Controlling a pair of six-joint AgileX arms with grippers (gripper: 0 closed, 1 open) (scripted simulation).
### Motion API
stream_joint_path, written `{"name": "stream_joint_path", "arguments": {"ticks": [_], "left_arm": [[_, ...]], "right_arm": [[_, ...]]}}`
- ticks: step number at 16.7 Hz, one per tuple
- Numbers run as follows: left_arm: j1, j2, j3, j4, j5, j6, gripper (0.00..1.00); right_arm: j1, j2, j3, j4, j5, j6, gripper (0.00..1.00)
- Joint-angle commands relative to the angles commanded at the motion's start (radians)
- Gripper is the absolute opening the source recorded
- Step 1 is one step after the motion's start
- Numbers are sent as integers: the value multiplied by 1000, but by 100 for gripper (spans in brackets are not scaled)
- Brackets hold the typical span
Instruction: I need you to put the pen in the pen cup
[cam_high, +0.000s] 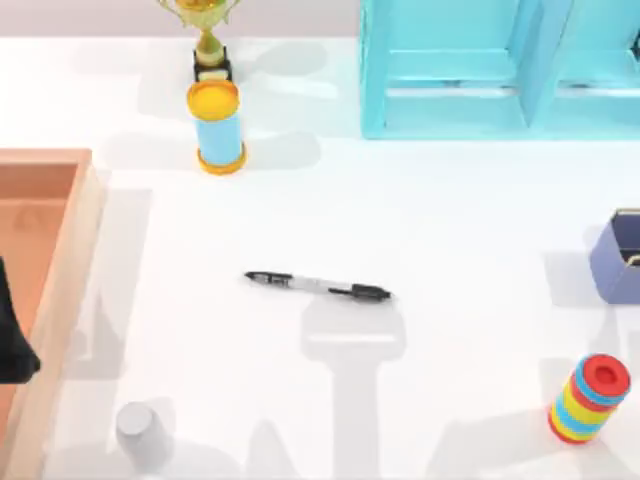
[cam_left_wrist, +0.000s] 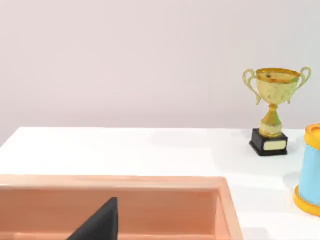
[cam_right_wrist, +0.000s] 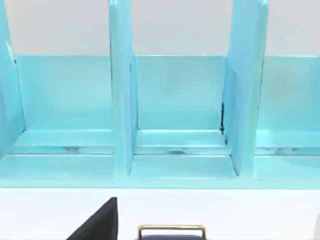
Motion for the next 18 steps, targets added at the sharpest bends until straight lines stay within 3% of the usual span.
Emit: {"name": "stream_joint_path", "arguments": {"ticks": [8,18], "left_arm": [[0,0,0,0,0,0,100],[0,0,0,0,0,0,100]], "right_arm": [[108,208,174,-90,-13,-65,100],[460,1151,768,-596,36,-316,100]]}}
